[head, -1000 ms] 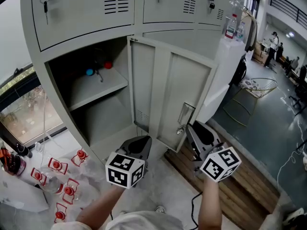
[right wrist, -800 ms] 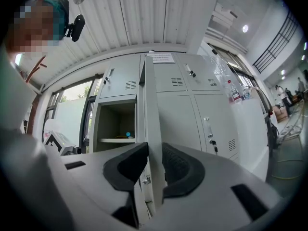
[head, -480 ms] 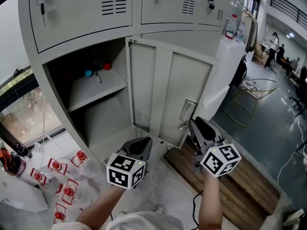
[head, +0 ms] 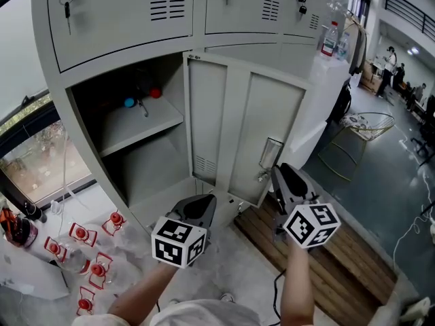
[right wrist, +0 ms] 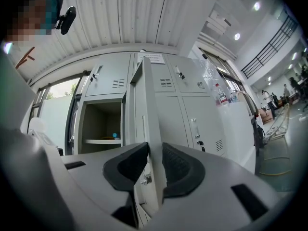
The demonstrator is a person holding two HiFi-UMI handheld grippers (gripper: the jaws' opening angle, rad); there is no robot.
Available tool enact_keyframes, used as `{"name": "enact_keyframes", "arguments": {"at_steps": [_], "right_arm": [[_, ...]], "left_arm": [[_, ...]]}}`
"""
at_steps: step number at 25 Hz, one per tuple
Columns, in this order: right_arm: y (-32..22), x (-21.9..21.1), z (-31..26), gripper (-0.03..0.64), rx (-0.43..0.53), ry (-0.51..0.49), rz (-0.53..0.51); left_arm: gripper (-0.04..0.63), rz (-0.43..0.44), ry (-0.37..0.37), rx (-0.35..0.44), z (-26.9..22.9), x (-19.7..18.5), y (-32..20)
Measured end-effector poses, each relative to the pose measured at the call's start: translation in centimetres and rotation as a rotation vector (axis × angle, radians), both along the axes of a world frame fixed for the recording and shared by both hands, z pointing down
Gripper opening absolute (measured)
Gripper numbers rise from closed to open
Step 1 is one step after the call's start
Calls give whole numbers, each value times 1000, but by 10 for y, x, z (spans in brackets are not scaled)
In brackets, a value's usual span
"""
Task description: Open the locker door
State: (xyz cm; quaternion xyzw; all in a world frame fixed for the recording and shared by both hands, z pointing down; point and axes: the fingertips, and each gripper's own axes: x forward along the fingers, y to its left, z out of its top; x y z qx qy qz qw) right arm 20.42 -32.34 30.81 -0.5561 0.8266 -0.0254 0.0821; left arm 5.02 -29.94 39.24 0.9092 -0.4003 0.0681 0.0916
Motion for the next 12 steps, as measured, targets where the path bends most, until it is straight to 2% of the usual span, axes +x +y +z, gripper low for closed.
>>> {"name": "enact_keyframes", "arguments": {"at_steps": [12], "right_arm": [[16, -11, 0, 76, -9, 153, 89]], "left_arm": [[6, 16, 10, -4, 0, -3, 13]]}}
